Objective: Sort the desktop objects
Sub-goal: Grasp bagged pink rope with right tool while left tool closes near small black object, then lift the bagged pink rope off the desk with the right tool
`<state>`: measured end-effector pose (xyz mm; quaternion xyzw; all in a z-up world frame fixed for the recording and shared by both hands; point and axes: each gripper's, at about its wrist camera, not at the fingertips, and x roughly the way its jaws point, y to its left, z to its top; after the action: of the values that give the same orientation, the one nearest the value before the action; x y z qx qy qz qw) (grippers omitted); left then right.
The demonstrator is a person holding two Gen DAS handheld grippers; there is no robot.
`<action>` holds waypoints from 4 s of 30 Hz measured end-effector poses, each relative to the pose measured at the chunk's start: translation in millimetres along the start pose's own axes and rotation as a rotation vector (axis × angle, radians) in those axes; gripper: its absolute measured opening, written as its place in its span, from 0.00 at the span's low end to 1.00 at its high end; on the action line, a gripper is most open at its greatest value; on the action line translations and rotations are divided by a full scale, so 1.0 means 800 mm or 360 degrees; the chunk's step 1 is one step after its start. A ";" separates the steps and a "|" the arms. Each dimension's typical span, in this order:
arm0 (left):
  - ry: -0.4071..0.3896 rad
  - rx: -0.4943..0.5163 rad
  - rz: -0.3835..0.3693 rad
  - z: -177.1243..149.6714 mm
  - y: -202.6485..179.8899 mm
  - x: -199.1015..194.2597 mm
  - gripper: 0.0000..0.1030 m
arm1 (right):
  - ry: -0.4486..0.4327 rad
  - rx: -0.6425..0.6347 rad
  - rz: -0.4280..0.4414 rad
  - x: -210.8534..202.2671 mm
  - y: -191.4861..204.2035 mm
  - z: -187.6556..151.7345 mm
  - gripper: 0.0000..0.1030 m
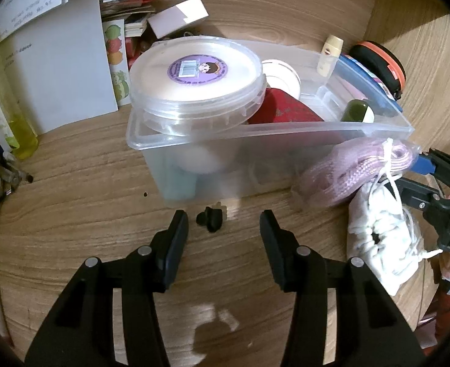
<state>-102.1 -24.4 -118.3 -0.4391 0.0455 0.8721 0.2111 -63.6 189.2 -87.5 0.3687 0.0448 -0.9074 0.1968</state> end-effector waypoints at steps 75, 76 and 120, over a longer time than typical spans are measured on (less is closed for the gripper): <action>-0.0171 0.0018 -0.0082 -0.029 -0.031 -0.058 0.15 | 0.0039 0.0112 -0.0226 -0.053 -0.052 -0.045 0.56; -0.0172 0.0005 -0.0072 -0.029 -0.026 -0.058 0.15 | 0.0034 0.0112 -0.0221 -0.054 -0.053 -0.044 0.60; -0.0026 0.0058 0.0125 0.004 -0.016 0.005 0.16 | 0.0083 0.0234 0.0025 -0.038 -0.083 -0.045 0.35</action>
<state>-101.3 -10.5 -118.1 -0.4259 0.0768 0.8823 0.1851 -46.1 268.1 -97.1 0.4060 -0.0199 -0.8967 0.1750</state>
